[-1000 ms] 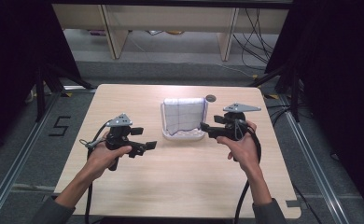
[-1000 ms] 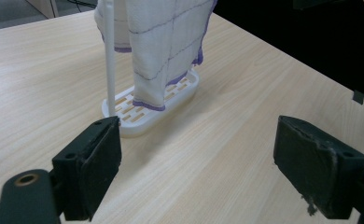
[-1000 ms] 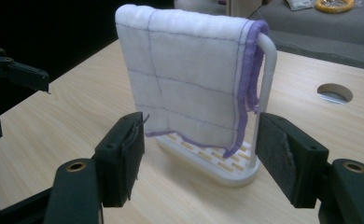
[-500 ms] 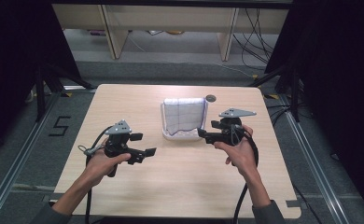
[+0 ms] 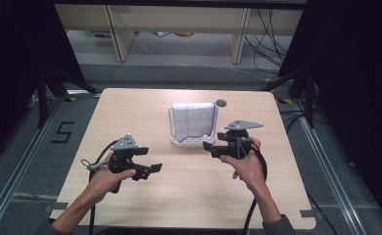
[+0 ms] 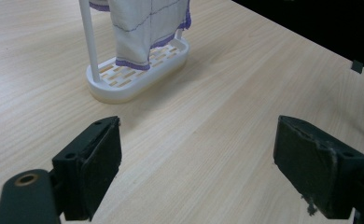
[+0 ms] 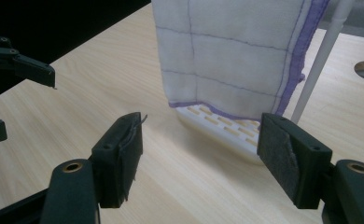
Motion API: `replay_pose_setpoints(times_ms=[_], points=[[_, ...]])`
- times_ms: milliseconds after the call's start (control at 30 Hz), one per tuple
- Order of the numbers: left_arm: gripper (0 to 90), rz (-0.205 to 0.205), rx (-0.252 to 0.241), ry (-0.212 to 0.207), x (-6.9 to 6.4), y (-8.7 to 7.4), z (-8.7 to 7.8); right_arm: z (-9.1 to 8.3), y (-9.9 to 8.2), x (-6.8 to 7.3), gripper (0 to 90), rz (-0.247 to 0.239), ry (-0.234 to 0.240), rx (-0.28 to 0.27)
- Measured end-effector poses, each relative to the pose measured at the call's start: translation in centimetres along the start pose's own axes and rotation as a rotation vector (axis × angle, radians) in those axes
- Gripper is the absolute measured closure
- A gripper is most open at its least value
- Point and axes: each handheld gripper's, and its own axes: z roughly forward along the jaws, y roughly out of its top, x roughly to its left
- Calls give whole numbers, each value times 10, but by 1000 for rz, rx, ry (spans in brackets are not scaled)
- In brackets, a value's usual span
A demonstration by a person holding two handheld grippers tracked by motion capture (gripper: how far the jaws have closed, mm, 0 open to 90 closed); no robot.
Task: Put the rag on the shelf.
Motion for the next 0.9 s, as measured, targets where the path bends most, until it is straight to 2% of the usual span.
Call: replay_pose_setpoints(times_ms=[33, 67, 100, 133, 167, 200, 267, 300, 333, 367, 400, 433, 467, 533, 567, 600, 633, 667, 700, 733, 800, 833, 900], points=[[150, 1, 4, -13, 0, -1, 0, 1, -2, 1, 313, 1, 5, -4], [149, 3, 1, -3, -1, -2, 0, 0, -4, 3, 312, 20, -1, 3], [150, 5, 8, -11, -1, -3, 0, 0, -5, 1, 312, -12, -5, 5], [149, 9, 9, -15, -2, -4, 0, 0, -8, 4, 312, 21, 1, 6], [149, 11, 7, -12, -3, -5, 1, -1, -11, 5, 312, 34, 10, 7], [150, 11, 11, -13, -4, -7, 1, -1, -13, 3, 312, 11, 5, 9], [149, 16, 16, -12, -6, -9, 1, -2, -17, 6, 311, 21, 11, 8], [149, 22, 17, -16, -6, -10, 1, -3, -19, 5, 311, 0, 10, 2], [150, 16, 15, -14, -7, -11, 2, -4, -20, 7, 310, 13, 8, 7], [149, 23, 17, -20, -7, -12, 1, -5, -21, 8, 309, 5, 16, 6], [149, 23, 18, -17, -7, -13, 1, -5, -23, 11, 308, 34, 29, 4], [149, 17, 7, -27, -7, -15, 2, -5, -25, 12, 307, 22, 24, 1], [150, 14, 14, -24, -7, -18, 1, -5, -26, 11, 305, -10, 23, -4], [150, 13, 16, -23, -7, -22, 1, -6, -29, 17, 300, 22, 41, 17], [149, 10, 15, -15, -7, -23, 1, -4, -33, 18, 299, 0, 56, 8], [149, 17, 23, -23, -6, -25, 1, -4, -33, 18, 299, 0, 56, 8], [150, 13, 30, -18, -5, -28, 1, -5, -35, 21, 298, 30, 47, 31], [150, 6, 30, -21, -5, -30, 1, -3, -37, 20, 297, -6, 52, 14], [150, 6, 33, -19, -5, -31, 1, -2, -39, 21, 297, 3, 58, 24], [149, 7, 34, -22, -4, -33, 1, -1, -40, 21, 296, -15, 72, 22], [150, 7, 37, -17, -4, -37, 0, -2, -43, 24, 295, 1, 53, 41], [149, 10, 40, -17, -4, -39, 0, -1, -45, 23, 295, -33, 45, 29], [149, 5, 34, -23, -4, -42, -2, -1, -48, 26, 295, 4, 56, 50]])
